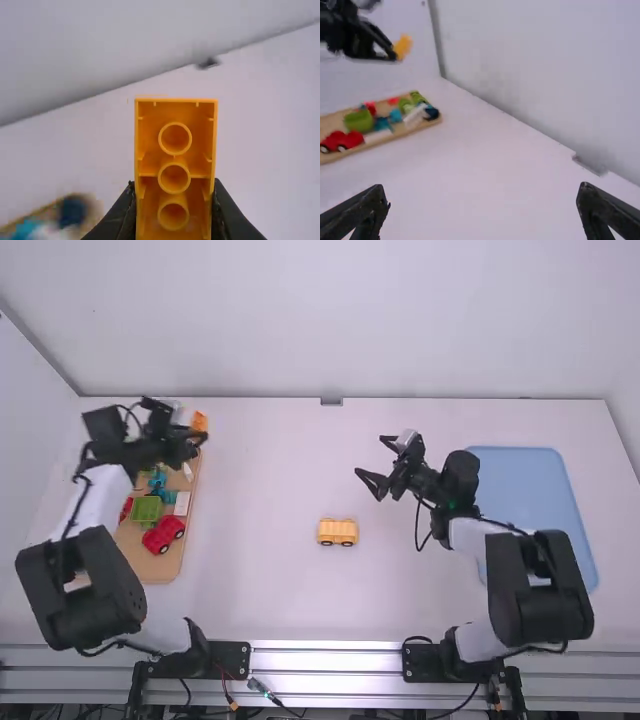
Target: Assemble lego blocks to make yellow taxi
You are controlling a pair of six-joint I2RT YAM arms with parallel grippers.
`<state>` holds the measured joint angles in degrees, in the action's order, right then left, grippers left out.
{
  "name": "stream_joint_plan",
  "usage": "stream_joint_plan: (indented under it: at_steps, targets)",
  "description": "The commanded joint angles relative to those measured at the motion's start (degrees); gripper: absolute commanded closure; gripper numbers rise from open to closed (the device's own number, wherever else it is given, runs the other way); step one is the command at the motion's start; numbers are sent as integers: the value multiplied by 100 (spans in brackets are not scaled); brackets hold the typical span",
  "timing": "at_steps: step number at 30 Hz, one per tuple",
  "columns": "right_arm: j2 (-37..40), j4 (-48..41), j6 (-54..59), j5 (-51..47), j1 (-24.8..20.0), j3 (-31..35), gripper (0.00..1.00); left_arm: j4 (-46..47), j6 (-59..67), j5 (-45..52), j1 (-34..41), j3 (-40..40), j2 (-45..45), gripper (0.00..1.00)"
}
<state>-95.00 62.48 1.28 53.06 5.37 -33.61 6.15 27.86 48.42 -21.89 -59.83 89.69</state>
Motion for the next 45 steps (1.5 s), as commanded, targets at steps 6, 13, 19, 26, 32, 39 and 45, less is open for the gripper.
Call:
stream_joint_plan:
  at_steps: [6, 13, 19, 26, 32, 39, 45]
  targets:
    - [-1165, 1106, -1829, 1878, 15, -761, 1, -1182, -765, 999, 1550, 1547, -588, 98]
    - [-1943, 1069, -2033, 3088, 435, -1679, 7, -2977, -1541, 1998, 2452, 2092, -269, 98]
    - [-1987, 1078, -2297, 3445, 730, -1919, 6, -4002, -1956, 1969, 2745, 2199, 210, 98]
    - [-1965, 1045, -2623, 3582, 898, -2013, 7, -5132, -2127, 2881, 2734, 2041, 940, 98]
    - [-1965, 1060, -2704, 3550, 905, -2006, 12, -5407, -2253, 2894, 2951, 1790, 1344, 98]
    - [-1967, 1014, -2693, 3543, 894, -2000, 23, -5829, -2767, 2632, 3093, 1698, 1351, 98]
    - [-1967, 1049, -2677, 3541, 894, -2000, 47, -6122, -2999, 2540, 3101, 1709, 1351, 98]
